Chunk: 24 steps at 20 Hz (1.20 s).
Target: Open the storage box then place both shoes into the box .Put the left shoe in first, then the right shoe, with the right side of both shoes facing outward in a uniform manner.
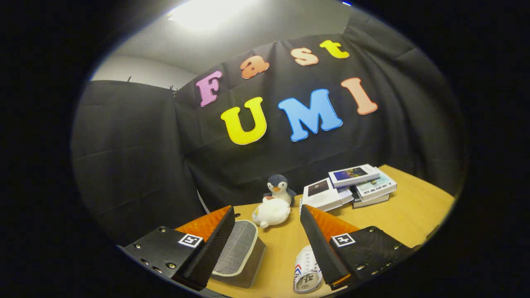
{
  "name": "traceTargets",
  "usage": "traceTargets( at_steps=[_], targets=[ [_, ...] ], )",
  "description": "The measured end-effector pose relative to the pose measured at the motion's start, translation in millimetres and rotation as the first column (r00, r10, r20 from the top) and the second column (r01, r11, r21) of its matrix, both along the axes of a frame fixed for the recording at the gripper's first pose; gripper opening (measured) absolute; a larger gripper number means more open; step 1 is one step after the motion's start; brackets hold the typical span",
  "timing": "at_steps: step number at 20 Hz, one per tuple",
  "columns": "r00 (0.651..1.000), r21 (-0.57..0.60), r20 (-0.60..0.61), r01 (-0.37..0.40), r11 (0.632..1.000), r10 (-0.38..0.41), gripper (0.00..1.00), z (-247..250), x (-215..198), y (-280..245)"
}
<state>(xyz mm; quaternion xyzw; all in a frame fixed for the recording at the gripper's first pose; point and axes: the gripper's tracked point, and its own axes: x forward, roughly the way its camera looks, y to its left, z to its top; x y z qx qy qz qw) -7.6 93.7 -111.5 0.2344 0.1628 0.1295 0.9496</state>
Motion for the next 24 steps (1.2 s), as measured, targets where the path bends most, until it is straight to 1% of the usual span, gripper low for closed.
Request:
traceTargets(
  at_steps=[2,4,6,7,10,12,14,17,20,24],
  targets=[
    [0.997,0.086,-0.073,-0.026,0.996,0.033,0.99,-19.0,-2.4,11.5],
    [0.986,0.190,-0.148,-0.052,0.980,0.081,0.98,-37.0,-4.9,28.4],
    [0.971,0.300,-0.202,-0.062,0.952,0.126,0.98,-47.8,-10.1,42.9],
    [0.961,0.351,-0.228,-0.070,0.934,0.158,0.96,-53.7,-13.6,51.8],
    [0.922,0.433,-0.305,-0.090,0.897,0.240,0.96,-79.3,-24.6,74.2],
    [0.899,0.485,-0.337,-0.089,0.870,0.280,0.96,-88.8,-28.3,87.6],
    [0.877,0.528,-0.363,-0.084,0.845,0.314,0.96,-99.7,-32.6,98.7],
    [0.845,0.569,-0.404,-0.069,0.820,0.351,0.96,-110.7,-38.5,108.9],
    [0.827,0.639,-0.420,-0.023,0.769,0.373,0.96,-118.3,-41.0,112.7],
    [0.792,0.716,-0.444,0.032,0.698,0.419,0.96,-125.6,-47.1,121.7]
  ],
)
